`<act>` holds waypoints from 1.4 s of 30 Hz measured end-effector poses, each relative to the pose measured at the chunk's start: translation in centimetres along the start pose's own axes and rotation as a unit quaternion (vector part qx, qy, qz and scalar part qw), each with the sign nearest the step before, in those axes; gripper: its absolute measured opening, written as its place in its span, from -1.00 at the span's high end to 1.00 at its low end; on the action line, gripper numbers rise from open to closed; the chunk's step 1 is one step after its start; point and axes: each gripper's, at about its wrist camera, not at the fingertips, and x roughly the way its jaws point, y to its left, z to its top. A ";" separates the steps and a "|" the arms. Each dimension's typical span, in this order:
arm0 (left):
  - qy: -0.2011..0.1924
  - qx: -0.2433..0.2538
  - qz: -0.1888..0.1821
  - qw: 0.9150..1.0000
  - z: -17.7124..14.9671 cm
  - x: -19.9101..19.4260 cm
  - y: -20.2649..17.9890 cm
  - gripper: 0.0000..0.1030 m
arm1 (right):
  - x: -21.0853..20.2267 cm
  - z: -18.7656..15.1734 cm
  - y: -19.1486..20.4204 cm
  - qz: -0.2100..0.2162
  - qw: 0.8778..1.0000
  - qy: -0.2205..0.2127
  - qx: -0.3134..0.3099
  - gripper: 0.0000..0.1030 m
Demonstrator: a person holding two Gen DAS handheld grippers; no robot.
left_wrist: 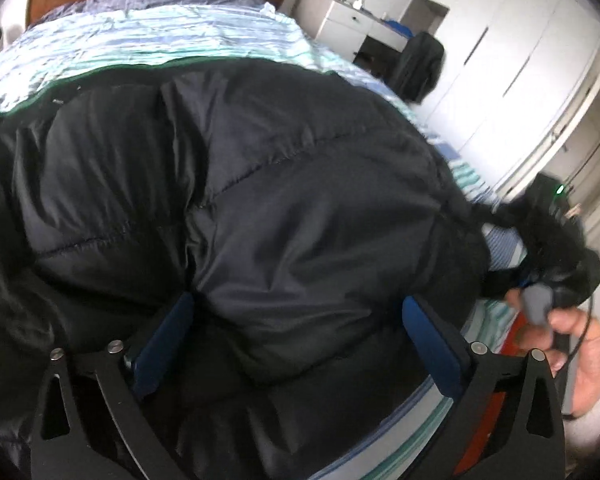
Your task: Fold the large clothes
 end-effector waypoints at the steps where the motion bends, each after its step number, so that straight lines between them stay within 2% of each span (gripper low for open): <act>1: 0.004 0.011 0.007 1.000 -0.1 0.1 -0.2 -0.99 | -0.3 -0.1 0.4 0.012 1.000 -0.010 -0.004 0.17; 3: 0.009 0.015 0.003 1.000 -0.1 -0.2 0.0 -0.99 | -1.4 -0.6 2.3 0.025 0.998 -0.037 -0.044 0.34; 5: 0.023 -0.007 -0.016 1.000 0.4 -1.4 1.0 -0.97 | -2.7 -1.6 4.6 0.022 0.993 -0.059 -0.103 0.39; 7: 0.029 -0.038 -0.034 0.998 1.5 -3.6 2.2 -0.91 | -4.3 -3.1 8.1 0.015 0.979 -0.088 -0.186 0.40; 8: 0.020 -0.046 -0.030 0.998 2.3 -5.1 2.8 -0.91 | -4.9 -3.7 9.4 0.011 0.971 -0.097 -0.218 0.40; 9: 0.011 -0.046 -0.024 0.999 3.1 -6.4 3.0 -0.91 | -5.5 -4.9 11.7 0.005 0.957 -0.109 -0.267 0.40; 11: -0.010 -0.032 -0.009 0.999 5.8 -10.1 3.0 -0.92 | -5.9 -6.4 14.6 -0.002 0.937 -0.120 -0.327 0.40; 15: -0.008 0.043 -0.008 0.999 11.9 -15.2 -0.4 -0.92 | -5.7 -11.3 20.8 -0.020 0.875 -0.137 -0.464 0.40; 18: 0.024 0.099 -0.006 0.995 15.9 -16.6 -4.0 -0.93 | -4.5 -14.7 24.5 -0.042 0.821 -0.143 -0.552 0.40; 20: 0.068 0.125 -0.006 0.990 17.7 -16.0 -6.5 -0.93 | -3.9 -16.8 25.5 -0.049 0.798 -0.139 -0.585 0.40; 22: 0.112 0.161 0.016 0.980 18.0 -15.1 -8.5 -0.92 | -3.0 -18.7 27.0 -0.048 0.773 -0.133 -0.618 0.40; 23: 0.130 0.186 0.043 0.973 18.1 -14.4 -9.5 -0.92 | -3.1 -19.3 26.8 -0.048 0.765 -0.133 -0.628 0.40; 24: 0.152 0.215 0.084 0.961 17.9 -13.5 -10.3 -0.92 | -2.6 -20.4 27.5 -0.050 0.749 -0.134 -0.647 0.40; 25: 0.167 0.234 0.114 0.951 17.5 -12.8 -10.5 -0.92 | -2.6 -21.0 27.7 -0.051 0.739 -0.135 -0.658 0.40; 26: 0.187 0.258 0.159 0.934 16.8 -11.7 -10.9 -0.92 | -2.1 -21.8 28.1 -0.051 0.727 -0.135 -0.671 0.40; 27: 0.197 0.269 0.185 0.924 16.5 -11.2 -11.0 -0.92 | -1.8 -22.3 28.3 -0.051 0.717 -0.136 -0.682 0.40; 28: 0.209 0.281 0.219 0.911 15.8 -10.4 -10.8 -0.92 | -1.6 -23.1 28.3 -0.050 0.710 -0.136 -0.689 0.40; 29: 0.214 0.287 0.241 0.902 15.3 -9.9 -10.4 -0.79 | -1.3 -23.7 28.4 -0.048 0.701 -0.137 -0.698 0.40; 30: 0.216 0.288 0.263 0.895 14.8 -9.3 -9.7 -0.38 | -1.3 -24.5 28.7 -0.045 0.696 -0.137 -0.703 0.40; 31: 0.218 0.279 0.276 0.894 14.8 -8.9 -8.6 -0.10 | -1.3 -24.8 28.8 -0.041 0.694 -0.135 -0.706 0.40; 32: 0.219 0.259 0.273 0.900 15.1 -8.9 -7.6 0.13 | -1.4 -24.9 28.9 -0.035 0.696 -0.130 -0.705 0.40; 33: 0.210 0.234 0.257 0.914 15.6 -9.6 -6.6 0.27 | -1.7 -24.8 28.9 -0.028 0.701 -0.124 -0.702 0.35; 35: 0.193 0.188 0.224 0.937 16.6 -11.4 -4.2 0.32 | -2.8 -24.1 28.6 0.004 0.718 -0.095 -0.690 0.11; 36: 0.187 0.168 0.211 0.945 17.0 -12.4 -2.9 0.33 | -3.7 -23.3 28.4 0.042 0.735 -0.060 -0.674 -0.26; 37: 0.181 0.153 0.203 0.950 17.3 -13.0 -1.7 0.33 | -4.3 -22.7 28.2 0.062 0.747 -0.043 -0.660 -0.37; 38: 0.170 0.138 0.197 0.956 17.3 -14.0 0.0 0.32 | -5.1 -21.6 27.8 0.089 0.767 -0.022 -0.636 -0.37; 40: 0.151 0.106 0.185 0.965 16.6 -16.0 4.0 0.32 | -5.7 -19.4 26.9 0.108 0.797 -0.005 -0.594 -0.37; 42: 0.138 0.080 0.174 0.972 15.5 -17.1 7.0 0.30 | -4.9 -17.1 26.3 0.095 0.823 0.005 -0.561 -0.37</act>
